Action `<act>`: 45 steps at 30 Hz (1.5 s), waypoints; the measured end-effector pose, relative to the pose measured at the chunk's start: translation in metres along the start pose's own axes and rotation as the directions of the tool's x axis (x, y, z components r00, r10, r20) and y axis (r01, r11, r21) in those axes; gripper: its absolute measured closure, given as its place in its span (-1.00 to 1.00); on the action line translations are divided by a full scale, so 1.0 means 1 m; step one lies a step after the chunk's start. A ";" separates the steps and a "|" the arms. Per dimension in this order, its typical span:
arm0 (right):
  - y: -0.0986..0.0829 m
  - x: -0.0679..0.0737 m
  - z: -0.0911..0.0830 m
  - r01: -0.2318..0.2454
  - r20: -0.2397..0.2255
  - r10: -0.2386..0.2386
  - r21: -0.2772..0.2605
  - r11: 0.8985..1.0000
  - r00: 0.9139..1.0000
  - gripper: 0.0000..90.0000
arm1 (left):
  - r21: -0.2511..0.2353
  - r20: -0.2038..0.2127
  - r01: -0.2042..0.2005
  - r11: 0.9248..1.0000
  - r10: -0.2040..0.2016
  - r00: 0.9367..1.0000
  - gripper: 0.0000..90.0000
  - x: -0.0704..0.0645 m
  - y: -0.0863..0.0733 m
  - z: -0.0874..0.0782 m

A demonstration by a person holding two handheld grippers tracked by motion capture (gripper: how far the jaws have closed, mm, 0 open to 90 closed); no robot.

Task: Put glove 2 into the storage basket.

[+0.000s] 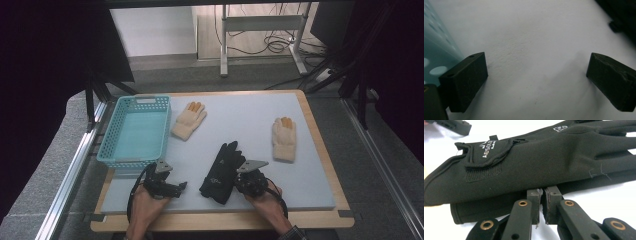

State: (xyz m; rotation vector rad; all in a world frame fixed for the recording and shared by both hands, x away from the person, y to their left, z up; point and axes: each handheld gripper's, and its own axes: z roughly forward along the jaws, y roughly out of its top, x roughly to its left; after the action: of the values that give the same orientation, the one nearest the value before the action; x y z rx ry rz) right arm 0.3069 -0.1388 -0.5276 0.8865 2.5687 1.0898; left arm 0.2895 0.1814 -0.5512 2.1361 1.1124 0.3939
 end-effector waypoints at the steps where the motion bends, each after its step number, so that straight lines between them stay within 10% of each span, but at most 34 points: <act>1: 0.002 0.000 0.002 0.001 0.000 -0.001 0.000 1.000 1.000 0.84 | -0.004 0.008 0.000 1.000 0.000 1.000 -0.90 0.001 -0.001 -0.001; 16: -0.005 -0.010 -0.006 -0.013 -0.020 0.012 -0.051 0.999 1.000 0.58 | -0.007 0.010 -0.007 1.000 0.007 1.000 -0.90 0.001 -0.002 -0.001; 33: -0.050 -0.075 -0.061 -0.085 0.173 0.097 -0.074 0.994 0.980 -0.12 | -0.009 0.009 -0.005 1.000 0.005 1.000 -0.89 0.001 -0.002 -0.001; 45: -0.058 -0.080 -0.057 -0.094 0.224 0.103 -0.053 0.994 0.969 -0.37 | -0.011 0.005 0.005 1.000 -0.005 1.000 -0.88 0.001 -0.002 -0.001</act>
State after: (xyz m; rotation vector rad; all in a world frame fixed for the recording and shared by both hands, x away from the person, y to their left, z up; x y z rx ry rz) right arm 0.3214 -0.2521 -0.5311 1.0714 2.3302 0.9999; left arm 0.2886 0.1833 -0.5518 2.1238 1.1099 0.3909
